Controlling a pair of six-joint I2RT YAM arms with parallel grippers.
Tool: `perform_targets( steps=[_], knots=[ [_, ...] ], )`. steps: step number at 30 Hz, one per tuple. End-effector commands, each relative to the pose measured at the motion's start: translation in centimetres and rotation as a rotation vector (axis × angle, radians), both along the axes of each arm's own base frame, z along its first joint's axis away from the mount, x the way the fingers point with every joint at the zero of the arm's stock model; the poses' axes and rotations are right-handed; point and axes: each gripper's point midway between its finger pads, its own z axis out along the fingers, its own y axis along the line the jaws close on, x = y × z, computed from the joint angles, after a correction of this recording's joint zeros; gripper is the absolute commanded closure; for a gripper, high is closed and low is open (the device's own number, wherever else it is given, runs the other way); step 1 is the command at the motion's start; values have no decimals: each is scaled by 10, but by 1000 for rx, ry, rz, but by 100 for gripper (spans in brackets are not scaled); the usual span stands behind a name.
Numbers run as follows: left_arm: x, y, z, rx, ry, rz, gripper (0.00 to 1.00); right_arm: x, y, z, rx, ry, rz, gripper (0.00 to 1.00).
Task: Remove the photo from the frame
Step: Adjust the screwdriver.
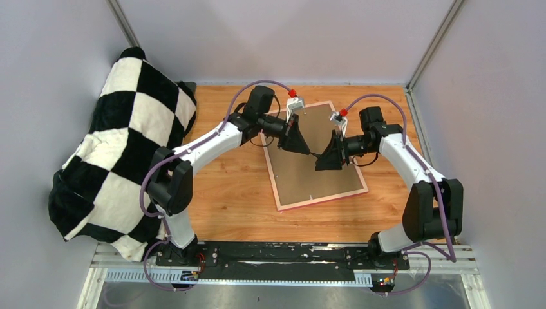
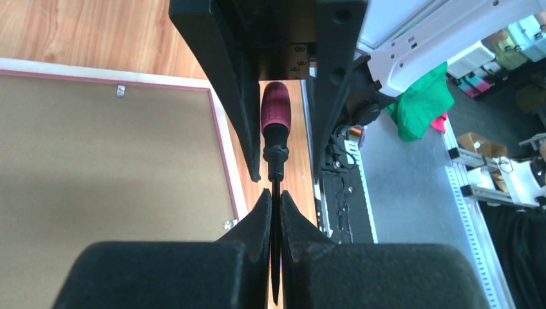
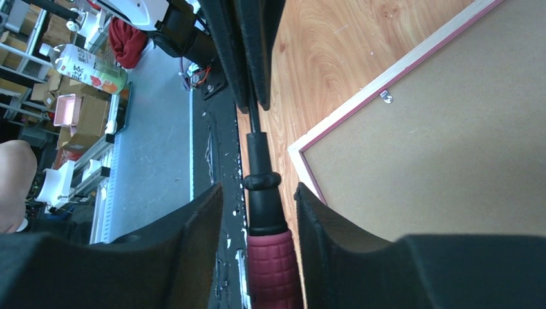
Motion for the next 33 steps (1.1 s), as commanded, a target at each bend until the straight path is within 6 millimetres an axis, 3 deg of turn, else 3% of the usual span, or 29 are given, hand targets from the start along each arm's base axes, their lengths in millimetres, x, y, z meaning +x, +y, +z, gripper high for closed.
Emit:
perform_targets(
  steps=[1, 10, 18, 24, 33],
  knots=[
    [12, 0, 28, -94, -8, 38, 100, -1, 1, 16, 27, -37, 9, 48],
    [14, 2, 28, -93, -8, 47, 100, 6, -9, 28, 80, -40, -25, 36],
    [23, 4, 29, -78, -26, 122, 100, 10, -16, 39, 122, -56, -46, 38],
    [37, 4, 20, -46, 5, 249, 100, 35, -22, 25, 30, -15, -176, 37],
    [48, 0, 24, -59, 64, 307, 100, 40, -23, 32, 97, -16, -239, 37]
  ],
)
